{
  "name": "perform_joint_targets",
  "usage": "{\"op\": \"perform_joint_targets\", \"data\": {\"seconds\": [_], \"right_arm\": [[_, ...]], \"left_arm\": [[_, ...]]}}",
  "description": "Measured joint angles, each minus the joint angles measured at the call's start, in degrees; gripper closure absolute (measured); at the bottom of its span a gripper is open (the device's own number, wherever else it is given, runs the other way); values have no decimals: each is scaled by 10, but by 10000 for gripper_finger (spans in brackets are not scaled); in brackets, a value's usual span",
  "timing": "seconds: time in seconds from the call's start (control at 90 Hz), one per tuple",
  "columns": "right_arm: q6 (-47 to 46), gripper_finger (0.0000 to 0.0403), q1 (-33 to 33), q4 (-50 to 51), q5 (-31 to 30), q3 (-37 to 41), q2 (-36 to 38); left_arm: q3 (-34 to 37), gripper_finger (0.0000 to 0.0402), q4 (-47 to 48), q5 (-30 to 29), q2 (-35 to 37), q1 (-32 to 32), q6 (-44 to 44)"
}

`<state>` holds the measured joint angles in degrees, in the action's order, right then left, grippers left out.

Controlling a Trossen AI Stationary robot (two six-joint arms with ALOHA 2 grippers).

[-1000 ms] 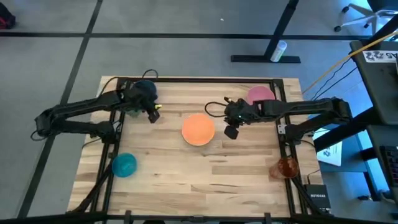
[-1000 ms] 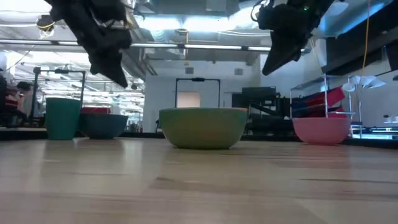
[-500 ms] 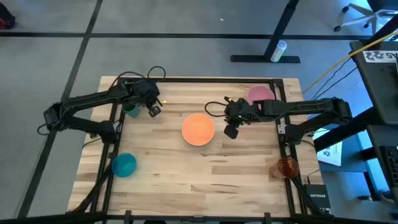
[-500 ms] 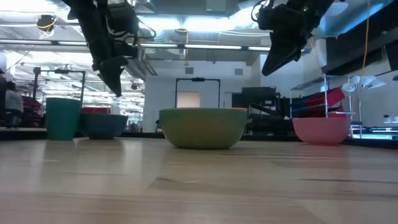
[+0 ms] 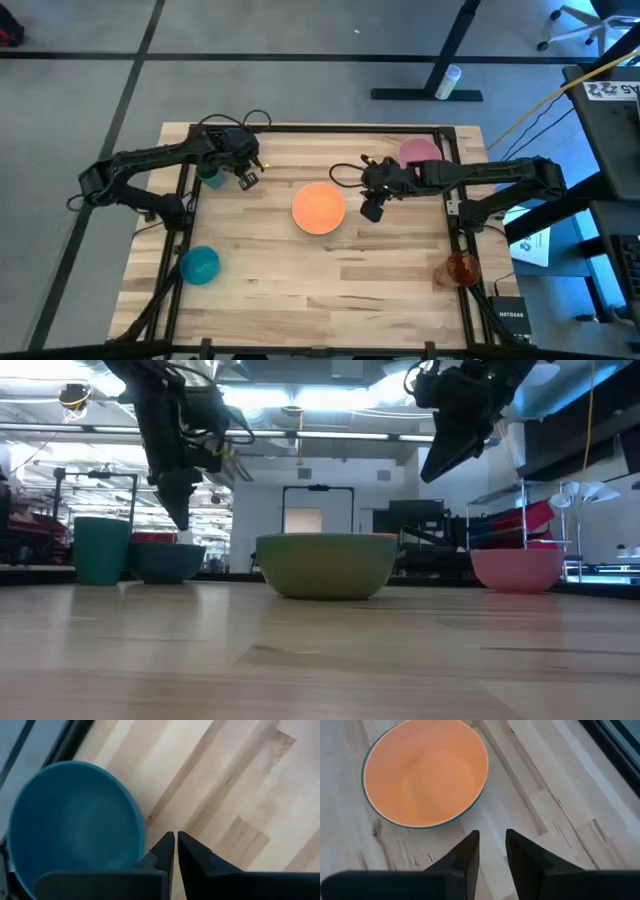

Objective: Nest bowls inside each other
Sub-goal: Stack the blue bowl on top of the orange bowl

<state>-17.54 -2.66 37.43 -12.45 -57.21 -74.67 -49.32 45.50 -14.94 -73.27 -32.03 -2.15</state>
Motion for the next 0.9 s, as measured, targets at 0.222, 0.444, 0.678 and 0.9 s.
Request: {"op": "perform_joint_targets", "data": {"seconds": [0.222,0.444,0.678,0.9], "right_arm": [[0,321,0,1,0,0,0],[8,321,0,2,0,0,0],[13,321,0,2,0,0,0],[13,321,0,7,0,0,0]], "left_arm": [[0,329,-2,-2,-9,0,-3],[0,300,3,-10,-11,-14,-5],[0,298,16,-10,-41,-38,-28],[0,298,15,-10,-81,-40,-43]]}}
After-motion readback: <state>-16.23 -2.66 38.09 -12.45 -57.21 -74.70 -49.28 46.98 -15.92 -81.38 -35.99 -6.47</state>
